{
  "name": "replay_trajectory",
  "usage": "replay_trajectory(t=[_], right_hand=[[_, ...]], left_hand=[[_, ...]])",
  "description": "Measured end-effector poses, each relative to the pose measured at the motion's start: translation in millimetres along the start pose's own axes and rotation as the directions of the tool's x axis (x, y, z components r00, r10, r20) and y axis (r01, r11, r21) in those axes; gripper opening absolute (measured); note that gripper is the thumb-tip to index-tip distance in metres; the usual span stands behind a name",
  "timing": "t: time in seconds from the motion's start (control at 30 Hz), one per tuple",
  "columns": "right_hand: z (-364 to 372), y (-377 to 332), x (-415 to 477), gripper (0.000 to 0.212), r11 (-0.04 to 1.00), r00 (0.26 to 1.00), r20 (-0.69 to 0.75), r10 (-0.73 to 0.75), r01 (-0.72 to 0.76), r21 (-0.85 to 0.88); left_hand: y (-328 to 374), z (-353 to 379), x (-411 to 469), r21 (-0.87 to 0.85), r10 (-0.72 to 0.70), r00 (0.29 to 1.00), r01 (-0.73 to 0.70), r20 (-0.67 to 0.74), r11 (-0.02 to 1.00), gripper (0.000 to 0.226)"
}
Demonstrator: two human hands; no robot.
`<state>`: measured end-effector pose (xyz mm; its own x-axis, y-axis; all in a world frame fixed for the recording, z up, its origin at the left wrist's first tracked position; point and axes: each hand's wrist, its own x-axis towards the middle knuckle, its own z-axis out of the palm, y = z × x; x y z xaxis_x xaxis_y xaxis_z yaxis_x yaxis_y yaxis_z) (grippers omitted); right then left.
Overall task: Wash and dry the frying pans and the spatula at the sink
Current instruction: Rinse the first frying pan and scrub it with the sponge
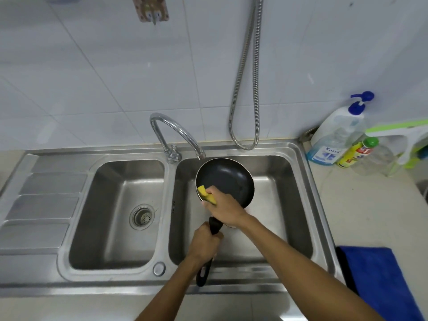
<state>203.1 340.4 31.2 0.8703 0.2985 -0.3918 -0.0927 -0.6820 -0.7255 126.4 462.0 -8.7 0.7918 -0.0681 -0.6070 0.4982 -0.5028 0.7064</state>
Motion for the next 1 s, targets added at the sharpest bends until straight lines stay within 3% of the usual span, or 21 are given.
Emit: replay_trajectory(t=[0.17,0.27,0.37,0.47,0.53,0.63,0.7,0.83,0.9,0.93,1.0], right_hand=[[-15.8,20.9,-6.0,0.023,0.996,0.996,0.006,-0.092,0.092,-0.018],[-32.5,33.6,-12.7,0.023,0.992,0.970,-0.242,-0.035,0.063,0.111],[-52.2,43.2,-25.6,0.021,0.955,0.840,-0.518,0.162,-0.002,0.296],[-60.4,51.2,-41.2,0.021,0.923,0.766,-0.596,0.243,0.006,0.384],[-55.3,52.4,-49.6,0.022,0.929,0.766,-0.610,0.205,0.044,0.368],[-37.8,45.9,-55.1,0.027,0.934,0.790,-0.605,0.103,0.132,0.332],[-27.7,39.3,-53.6,0.030,0.946,0.792,-0.609,0.044,0.164,0.281],[-34.4,29.0,-49.4,0.030,0.947,0.753,-0.658,0.028,0.190,0.258],[-45.8,31.3,-50.6,0.029,0.941,0.735,-0.676,0.052,0.191,0.281],[-51.5,35.5,-51.6,0.029,0.938,0.725,-0.684,0.076,0.181,0.296],[-61.8,48.6,-55.6,0.029,0.938,0.701,-0.701,0.127,0.144,0.314]], left_hand=[[6.9,-8.2,0.9,-0.214,-0.090,0.996,0.087,-0.002,0.973,0.010],[10.9,-9.0,-2.7,-0.331,-0.117,0.993,0.117,0.019,0.936,0.011],[14.5,-10.1,-5.3,-0.478,-0.146,0.985,0.172,0.091,0.862,0.014],[20.7,-10.3,-6.8,-0.637,-0.150,0.957,0.278,0.248,0.719,0.020],[25.3,-9.7,-7.6,-0.727,-0.095,0.904,0.395,0.417,0.562,0.030],[29.4,-10.8,-8.3,-0.725,0.116,0.743,0.586,0.659,0.362,0.038],[31.9,-10.5,-10.0,-0.690,0.254,0.642,0.654,0.723,0.312,0.041],[27.6,-6.5,-9.8,-0.638,0.358,0.543,0.729,0.760,0.250,0.047],[22.0,-8.6,-9.4,-0.633,0.320,0.554,0.733,0.769,0.251,0.046],[20.4,-9.9,-9.9,-0.647,0.250,0.597,0.704,0.763,0.294,0.043],[20.4,-8.8,-14.0,-0.653,0.026,0.735,0.584,0.677,0.482,0.033]])
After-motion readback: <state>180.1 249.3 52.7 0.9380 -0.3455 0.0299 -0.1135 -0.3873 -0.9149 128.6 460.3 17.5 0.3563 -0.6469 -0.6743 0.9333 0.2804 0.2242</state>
